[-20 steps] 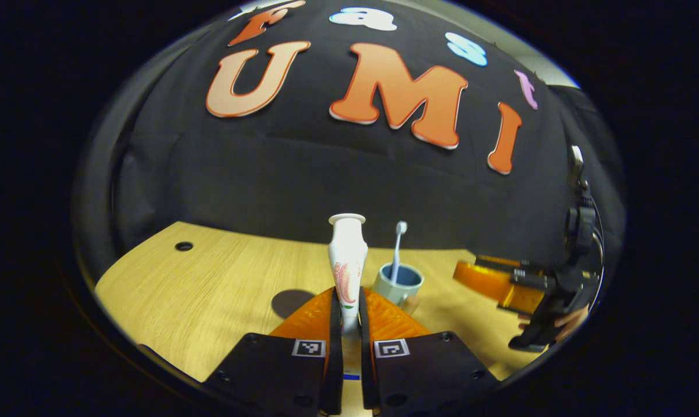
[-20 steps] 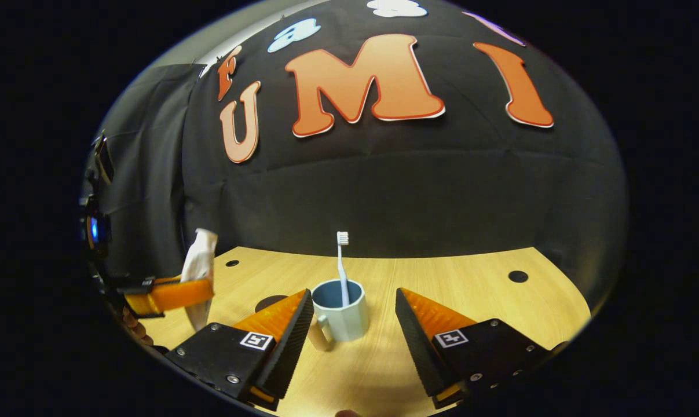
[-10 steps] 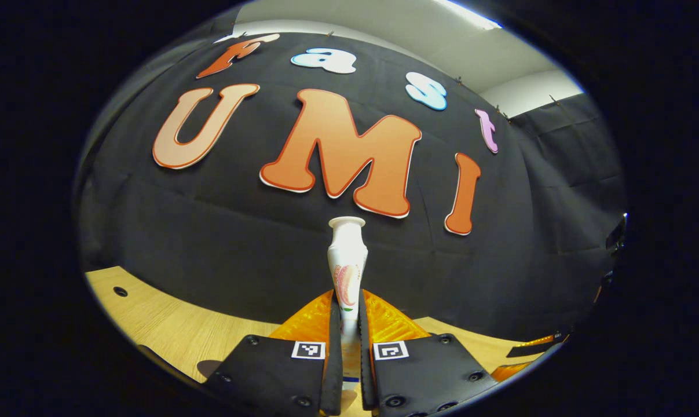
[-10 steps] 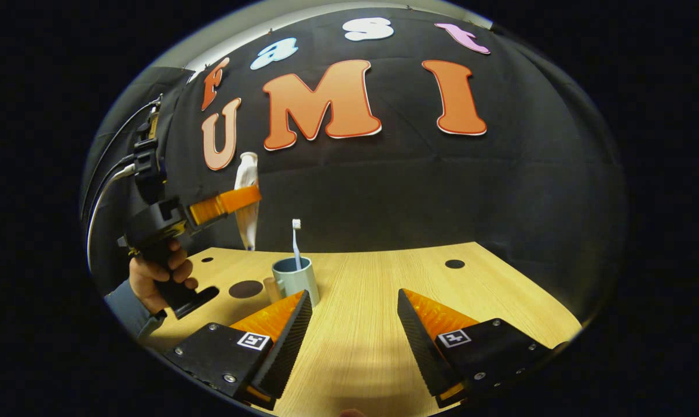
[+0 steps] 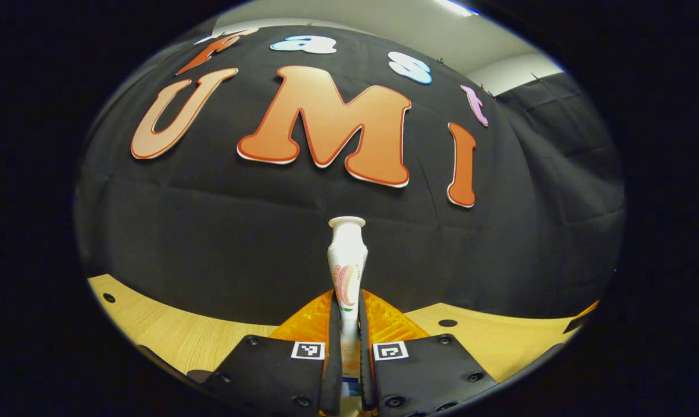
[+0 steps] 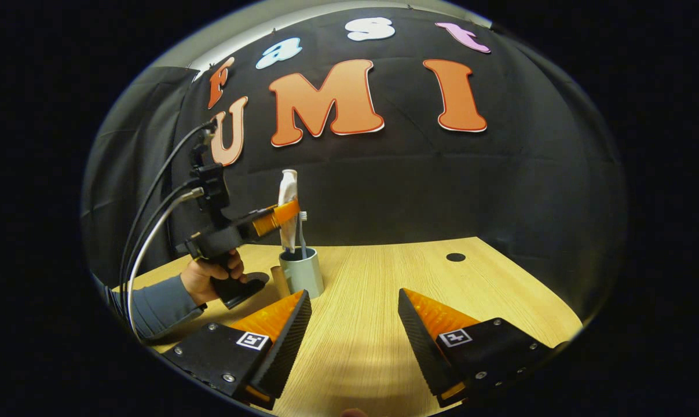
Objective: Put the toothbrush and toothpaste on the desktop into the cup, then pick up the cup and place it on the coaster on the desktop.
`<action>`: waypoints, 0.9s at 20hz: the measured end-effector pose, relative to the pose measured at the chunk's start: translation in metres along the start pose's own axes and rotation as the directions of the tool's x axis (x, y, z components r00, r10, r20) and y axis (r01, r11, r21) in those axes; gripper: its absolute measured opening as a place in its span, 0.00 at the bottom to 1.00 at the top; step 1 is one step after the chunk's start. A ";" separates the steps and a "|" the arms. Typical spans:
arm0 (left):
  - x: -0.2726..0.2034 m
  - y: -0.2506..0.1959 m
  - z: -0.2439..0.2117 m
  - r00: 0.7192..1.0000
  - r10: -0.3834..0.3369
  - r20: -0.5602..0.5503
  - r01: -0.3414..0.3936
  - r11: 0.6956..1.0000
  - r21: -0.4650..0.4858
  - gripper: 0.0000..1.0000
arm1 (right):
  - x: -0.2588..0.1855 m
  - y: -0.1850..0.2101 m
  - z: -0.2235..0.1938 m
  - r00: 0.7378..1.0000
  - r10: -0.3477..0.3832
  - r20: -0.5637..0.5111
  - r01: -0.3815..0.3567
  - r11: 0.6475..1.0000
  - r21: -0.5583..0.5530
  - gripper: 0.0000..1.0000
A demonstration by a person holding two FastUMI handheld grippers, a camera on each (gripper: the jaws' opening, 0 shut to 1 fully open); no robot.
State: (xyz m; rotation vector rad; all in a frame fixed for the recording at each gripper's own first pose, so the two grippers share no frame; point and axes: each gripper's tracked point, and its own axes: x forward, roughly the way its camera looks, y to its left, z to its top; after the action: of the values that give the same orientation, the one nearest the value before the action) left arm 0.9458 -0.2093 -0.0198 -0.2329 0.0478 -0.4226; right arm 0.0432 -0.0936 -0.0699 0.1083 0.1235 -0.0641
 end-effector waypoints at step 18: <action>-0.084 0.040 0.031 0.985 0.021 -0.168 -0.014 0.999 0.047 1.00 | 0.048 0.046 0.005 0.993 0.026 -0.114 -0.038 0.994 -0.100 0.91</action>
State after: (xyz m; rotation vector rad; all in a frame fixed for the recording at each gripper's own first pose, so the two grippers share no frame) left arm 0.8882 -0.1329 0.0004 -0.1510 0.2063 -0.4247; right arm 0.0942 -0.0514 -0.0665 0.0115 0.2374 -0.0195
